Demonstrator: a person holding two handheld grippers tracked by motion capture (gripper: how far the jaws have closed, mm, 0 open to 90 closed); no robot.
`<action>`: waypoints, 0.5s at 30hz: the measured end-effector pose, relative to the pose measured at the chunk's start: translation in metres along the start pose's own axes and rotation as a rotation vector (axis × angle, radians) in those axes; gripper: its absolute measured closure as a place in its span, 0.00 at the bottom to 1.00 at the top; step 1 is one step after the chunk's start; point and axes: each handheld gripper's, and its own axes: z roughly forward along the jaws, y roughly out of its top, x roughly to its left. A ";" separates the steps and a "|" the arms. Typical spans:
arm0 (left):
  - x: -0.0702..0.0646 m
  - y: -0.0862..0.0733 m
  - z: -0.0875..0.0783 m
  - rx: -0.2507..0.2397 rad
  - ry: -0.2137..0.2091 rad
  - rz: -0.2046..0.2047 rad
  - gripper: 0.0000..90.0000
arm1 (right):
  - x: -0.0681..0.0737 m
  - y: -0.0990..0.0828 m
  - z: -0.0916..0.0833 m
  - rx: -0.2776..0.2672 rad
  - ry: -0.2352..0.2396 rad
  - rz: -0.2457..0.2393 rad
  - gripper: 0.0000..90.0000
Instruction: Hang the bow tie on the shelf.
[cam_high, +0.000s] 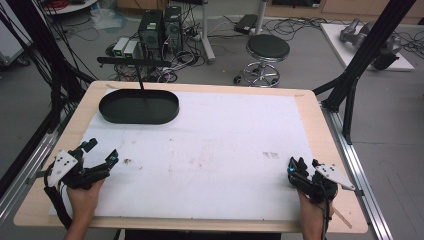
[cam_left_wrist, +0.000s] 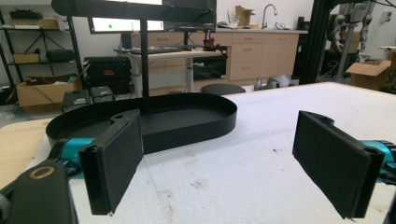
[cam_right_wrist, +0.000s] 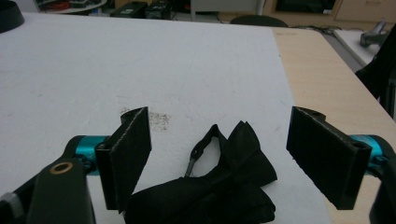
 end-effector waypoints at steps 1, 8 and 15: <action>0.000 0.000 0.000 0.000 0.000 0.000 0.18 | -0.001 0.000 0.001 0.004 -0.001 -0.004 0.28; -0.001 0.000 0.000 0.005 -0.007 0.005 0.19 | 0.000 0.001 0.010 0.062 -0.029 0.021 0.35; -0.002 0.000 0.000 0.008 -0.007 0.011 0.19 | -0.002 0.003 0.017 0.109 -0.053 0.045 0.43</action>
